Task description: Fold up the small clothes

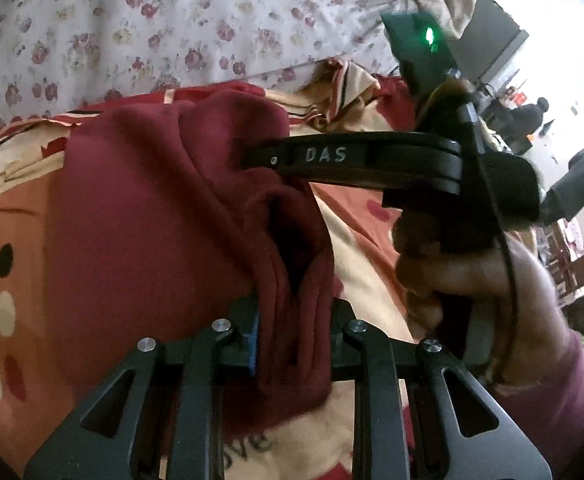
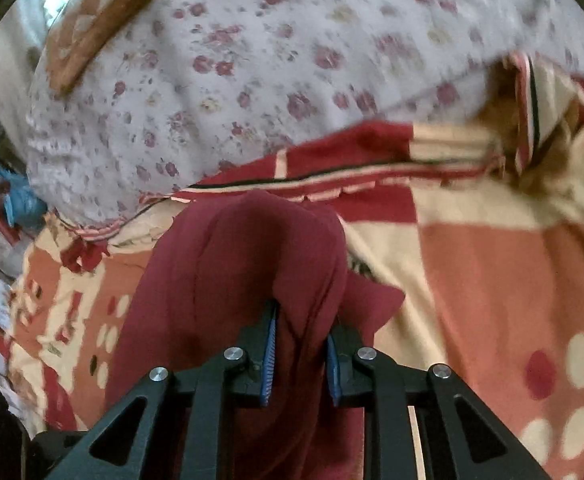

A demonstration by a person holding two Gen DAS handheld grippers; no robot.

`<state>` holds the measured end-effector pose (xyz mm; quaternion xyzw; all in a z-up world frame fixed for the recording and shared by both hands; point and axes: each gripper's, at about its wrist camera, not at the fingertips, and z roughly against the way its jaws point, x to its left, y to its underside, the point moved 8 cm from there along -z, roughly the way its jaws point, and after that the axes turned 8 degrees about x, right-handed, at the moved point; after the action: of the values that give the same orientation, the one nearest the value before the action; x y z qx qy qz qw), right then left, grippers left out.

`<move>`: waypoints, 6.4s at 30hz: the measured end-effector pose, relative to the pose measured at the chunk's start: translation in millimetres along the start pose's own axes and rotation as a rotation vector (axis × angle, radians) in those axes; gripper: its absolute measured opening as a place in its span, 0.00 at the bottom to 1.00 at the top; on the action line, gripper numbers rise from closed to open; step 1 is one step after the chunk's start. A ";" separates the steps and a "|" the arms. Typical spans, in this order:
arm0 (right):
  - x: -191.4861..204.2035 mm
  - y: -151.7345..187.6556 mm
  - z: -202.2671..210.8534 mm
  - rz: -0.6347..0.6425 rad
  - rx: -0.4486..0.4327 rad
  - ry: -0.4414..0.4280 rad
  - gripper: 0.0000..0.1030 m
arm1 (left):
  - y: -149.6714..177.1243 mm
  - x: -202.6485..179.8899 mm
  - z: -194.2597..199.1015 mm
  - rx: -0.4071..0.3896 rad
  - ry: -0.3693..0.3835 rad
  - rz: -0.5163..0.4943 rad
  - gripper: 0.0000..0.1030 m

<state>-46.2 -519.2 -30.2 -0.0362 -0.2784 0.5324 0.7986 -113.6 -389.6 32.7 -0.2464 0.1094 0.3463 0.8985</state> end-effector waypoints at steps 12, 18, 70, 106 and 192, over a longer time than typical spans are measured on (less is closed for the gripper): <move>55.5 42.4 77.8 0.191 -0.104 -0.013 0.47 | 38.2 48.4 85.8 -0.177 -0.248 -0.071 0.63; 38.7 89.1 28.5 0.284 0.026 0.228 0.42 | 56.4 82.0 26.7 -0.057 -0.276 -0.015 0.63; 16.2 108.4 93.4 -0.012 -0.195 0.124 0.51 | 64.7 82.8 58.5 -0.188 -0.254 0.015 0.63; 3.8 83.9 66.1 -0.038 -0.166 0.116 0.73 | 55.6 108.2 56.4 -0.168 -0.251 0.120 0.63; 139.8 183.2 87.8 0.290 -0.235 0.169 0.73 | 142.2 107.7 151.3 -0.349 -0.551 0.250 0.78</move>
<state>-201.8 -339.7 35.6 -0.2135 -0.2623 0.6006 0.7245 -126.6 -159.1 70.2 -0.2783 -0.1686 0.5208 0.7892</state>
